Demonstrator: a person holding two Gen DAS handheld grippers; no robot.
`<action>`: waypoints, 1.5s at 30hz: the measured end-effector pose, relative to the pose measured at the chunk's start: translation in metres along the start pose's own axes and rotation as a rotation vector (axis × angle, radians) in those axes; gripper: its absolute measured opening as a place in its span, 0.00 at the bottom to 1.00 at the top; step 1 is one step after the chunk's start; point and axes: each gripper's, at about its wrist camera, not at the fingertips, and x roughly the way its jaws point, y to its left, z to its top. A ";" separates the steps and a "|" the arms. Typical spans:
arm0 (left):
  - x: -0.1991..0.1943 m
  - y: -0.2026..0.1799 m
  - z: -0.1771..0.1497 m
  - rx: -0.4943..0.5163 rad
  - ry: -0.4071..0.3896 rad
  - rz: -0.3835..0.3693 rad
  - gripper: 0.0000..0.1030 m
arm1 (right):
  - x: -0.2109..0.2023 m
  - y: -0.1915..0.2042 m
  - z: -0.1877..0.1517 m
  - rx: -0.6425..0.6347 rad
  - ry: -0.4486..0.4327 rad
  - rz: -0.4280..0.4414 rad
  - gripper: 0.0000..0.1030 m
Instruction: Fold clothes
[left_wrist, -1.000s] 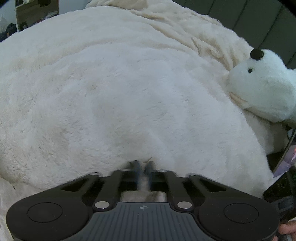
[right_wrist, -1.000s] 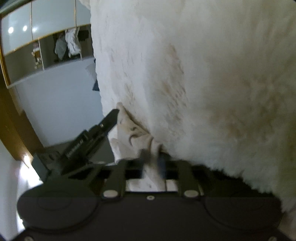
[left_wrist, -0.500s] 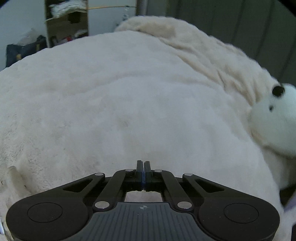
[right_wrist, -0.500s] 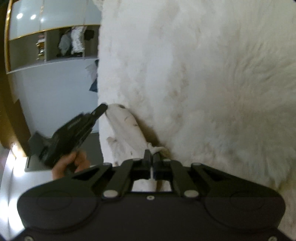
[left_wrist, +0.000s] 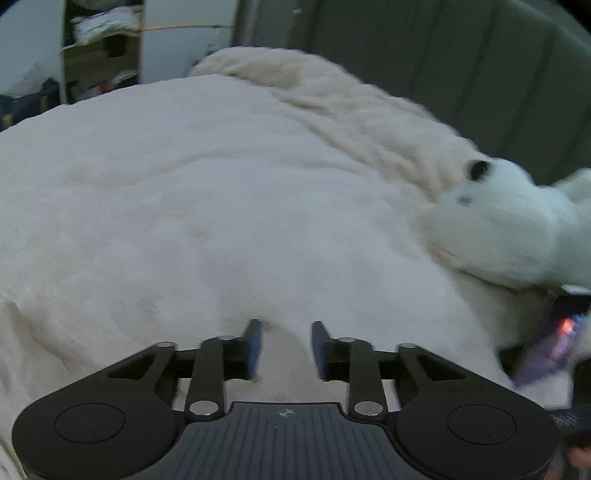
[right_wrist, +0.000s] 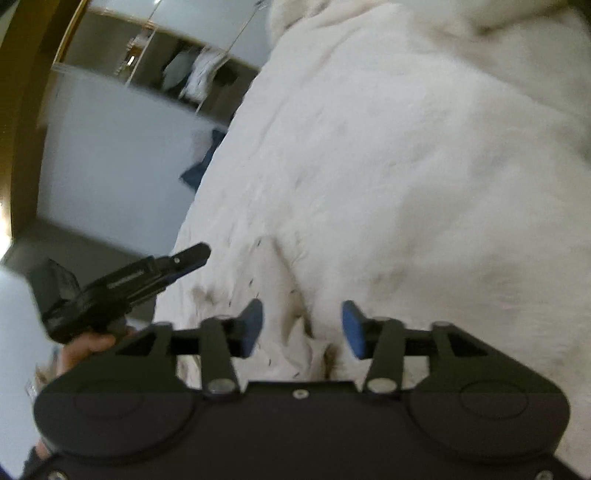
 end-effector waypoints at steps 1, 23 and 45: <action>-0.001 -0.005 -0.006 0.006 0.003 0.000 0.42 | 0.003 0.000 -0.002 0.010 0.010 -0.010 0.48; 0.118 0.041 0.022 -0.214 0.237 -0.116 0.60 | 0.015 0.041 -0.081 -1.521 0.017 -0.139 0.54; 0.127 0.074 0.006 -0.272 0.265 -0.222 0.51 | 0.040 0.046 -0.091 -1.695 -0.070 -0.089 0.49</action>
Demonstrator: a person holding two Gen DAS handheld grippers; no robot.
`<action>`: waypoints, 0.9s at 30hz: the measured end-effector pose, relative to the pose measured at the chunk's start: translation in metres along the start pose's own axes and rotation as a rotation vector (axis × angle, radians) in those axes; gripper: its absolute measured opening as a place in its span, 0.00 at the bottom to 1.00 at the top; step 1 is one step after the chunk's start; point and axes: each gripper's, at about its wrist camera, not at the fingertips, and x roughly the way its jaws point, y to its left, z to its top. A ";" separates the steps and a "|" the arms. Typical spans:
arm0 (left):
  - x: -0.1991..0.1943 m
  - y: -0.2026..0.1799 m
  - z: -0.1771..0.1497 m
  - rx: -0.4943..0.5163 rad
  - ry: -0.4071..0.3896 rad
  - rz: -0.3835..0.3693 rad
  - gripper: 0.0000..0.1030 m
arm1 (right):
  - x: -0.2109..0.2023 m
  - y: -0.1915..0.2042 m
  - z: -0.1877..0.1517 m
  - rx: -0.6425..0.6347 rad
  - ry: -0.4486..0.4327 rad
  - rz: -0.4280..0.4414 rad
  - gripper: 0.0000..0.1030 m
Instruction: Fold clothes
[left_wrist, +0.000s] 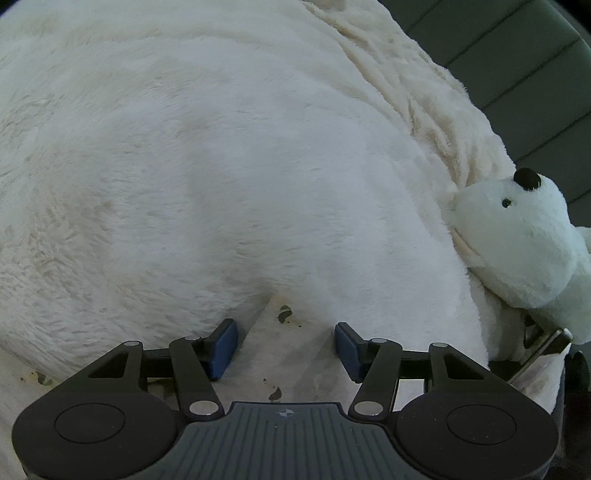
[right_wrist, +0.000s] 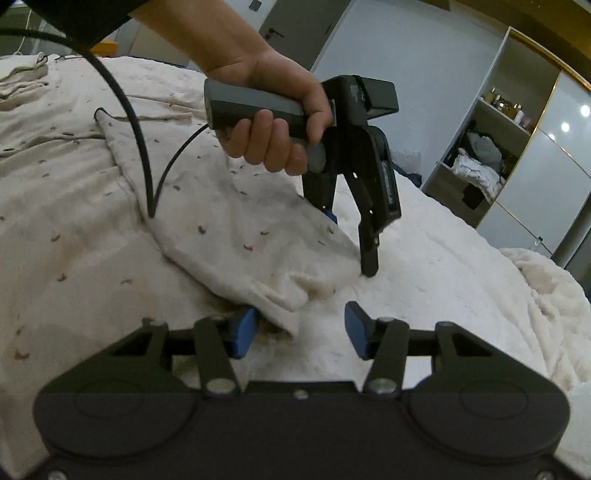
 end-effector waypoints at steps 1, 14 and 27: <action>0.001 -0.001 0.000 0.006 0.006 0.003 0.51 | 0.005 0.002 0.001 -0.004 0.010 -0.002 0.49; -0.011 -0.012 0.009 0.103 -0.097 0.127 0.04 | -0.003 -0.026 0.011 0.247 0.171 0.134 0.01; -0.057 -0.023 0.007 0.111 -0.200 0.186 0.46 | -0.030 -0.061 0.008 0.438 0.121 -0.014 0.16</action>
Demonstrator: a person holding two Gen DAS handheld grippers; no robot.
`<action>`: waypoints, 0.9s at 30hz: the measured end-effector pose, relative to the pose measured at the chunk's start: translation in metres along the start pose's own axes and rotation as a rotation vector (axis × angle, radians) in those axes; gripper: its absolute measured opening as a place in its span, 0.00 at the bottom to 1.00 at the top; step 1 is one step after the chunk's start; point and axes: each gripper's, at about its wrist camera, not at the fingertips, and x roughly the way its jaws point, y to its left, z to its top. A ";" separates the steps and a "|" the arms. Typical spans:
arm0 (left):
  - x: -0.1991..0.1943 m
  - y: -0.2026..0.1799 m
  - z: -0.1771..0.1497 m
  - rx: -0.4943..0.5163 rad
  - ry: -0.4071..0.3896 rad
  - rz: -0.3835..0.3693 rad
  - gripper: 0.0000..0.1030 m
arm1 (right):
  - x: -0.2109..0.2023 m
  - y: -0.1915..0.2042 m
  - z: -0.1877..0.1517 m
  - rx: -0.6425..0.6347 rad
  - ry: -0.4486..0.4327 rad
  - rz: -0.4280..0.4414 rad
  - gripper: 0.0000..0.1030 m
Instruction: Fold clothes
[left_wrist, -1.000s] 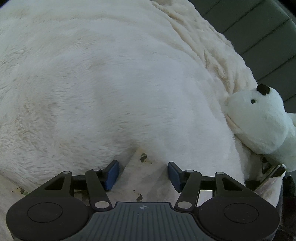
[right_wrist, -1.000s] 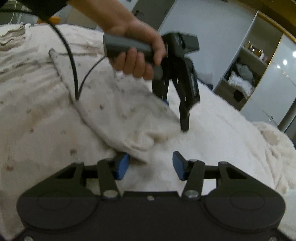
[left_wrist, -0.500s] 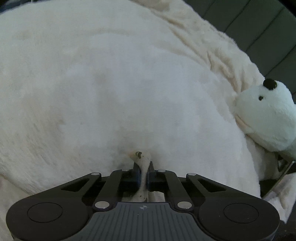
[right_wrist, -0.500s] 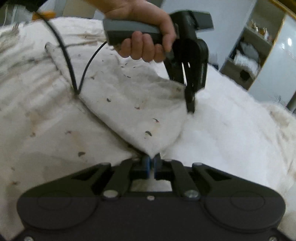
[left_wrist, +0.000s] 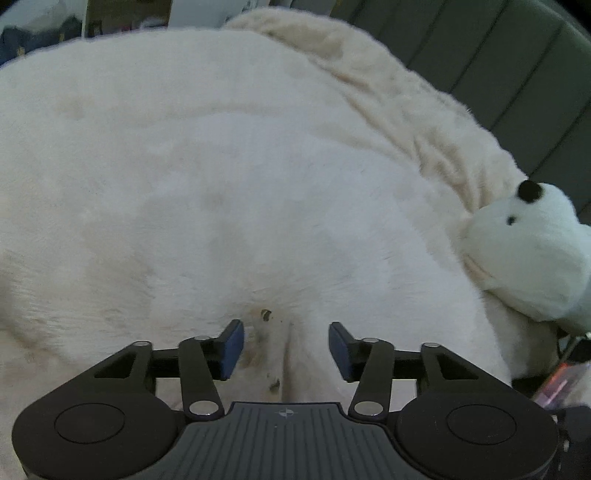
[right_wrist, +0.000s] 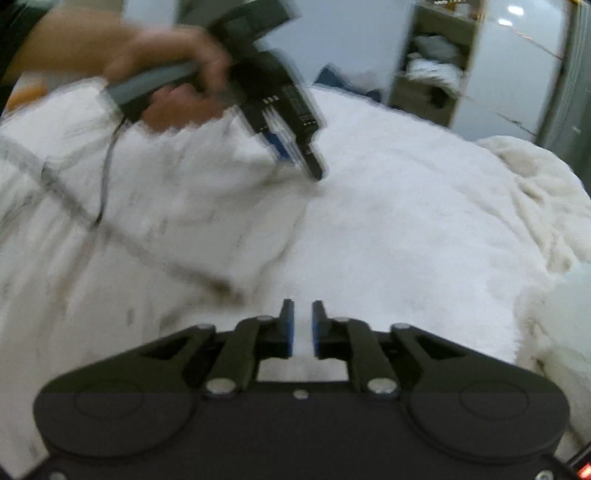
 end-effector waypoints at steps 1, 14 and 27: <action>-0.016 0.000 -0.003 0.006 -0.025 -0.013 0.48 | 0.002 0.001 0.005 0.072 -0.036 0.016 0.16; -0.100 0.077 -0.057 -0.024 -0.082 0.185 0.53 | 0.028 0.062 0.012 0.045 0.052 0.060 0.21; -0.067 0.182 -0.090 -0.218 -0.003 0.297 0.51 | 0.025 0.044 0.016 0.153 0.035 0.070 0.30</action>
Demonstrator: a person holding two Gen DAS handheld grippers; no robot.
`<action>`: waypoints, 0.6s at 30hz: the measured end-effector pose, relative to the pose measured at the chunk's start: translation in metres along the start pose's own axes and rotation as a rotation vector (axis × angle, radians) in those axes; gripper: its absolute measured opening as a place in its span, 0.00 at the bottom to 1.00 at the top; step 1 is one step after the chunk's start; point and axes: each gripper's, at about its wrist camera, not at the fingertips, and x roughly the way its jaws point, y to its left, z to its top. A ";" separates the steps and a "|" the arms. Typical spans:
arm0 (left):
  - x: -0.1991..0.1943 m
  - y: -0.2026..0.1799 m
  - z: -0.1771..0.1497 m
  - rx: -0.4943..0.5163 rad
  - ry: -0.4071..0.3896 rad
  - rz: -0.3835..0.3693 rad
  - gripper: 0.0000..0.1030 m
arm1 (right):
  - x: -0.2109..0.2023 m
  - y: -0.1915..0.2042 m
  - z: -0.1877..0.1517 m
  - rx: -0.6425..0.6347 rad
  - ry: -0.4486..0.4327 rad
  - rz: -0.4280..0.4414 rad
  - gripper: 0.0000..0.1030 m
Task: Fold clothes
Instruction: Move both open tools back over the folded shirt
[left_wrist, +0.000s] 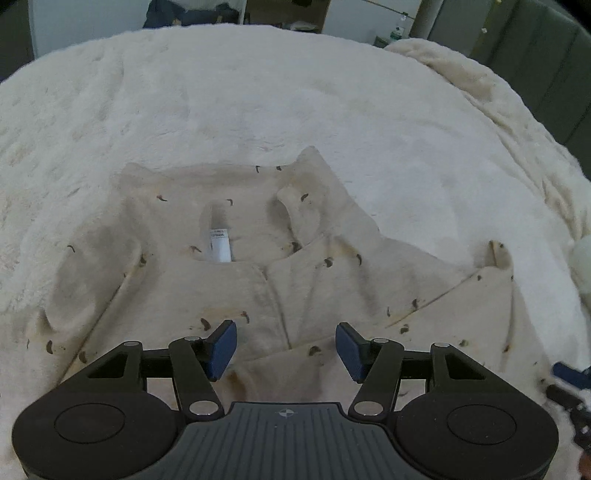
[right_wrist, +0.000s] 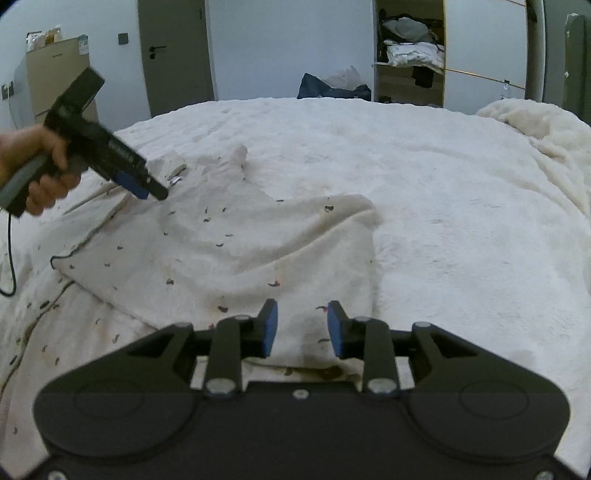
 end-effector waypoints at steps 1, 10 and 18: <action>0.006 -0.002 -0.001 0.035 0.014 -0.015 0.44 | -0.002 -0.002 0.000 0.002 -0.003 -0.003 0.31; -0.016 -0.008 0.005 0.091 -0.162 -0.014 0.00 | -0.012 -0.022 -0.002 0.091 -0.014 -0.018 0.31; -0.006 -0.064 0.023 0.275 -0.139 0.001 0.45 | -0.017 -0.034 -0.002 0.146 -0.026 -0.034 0.31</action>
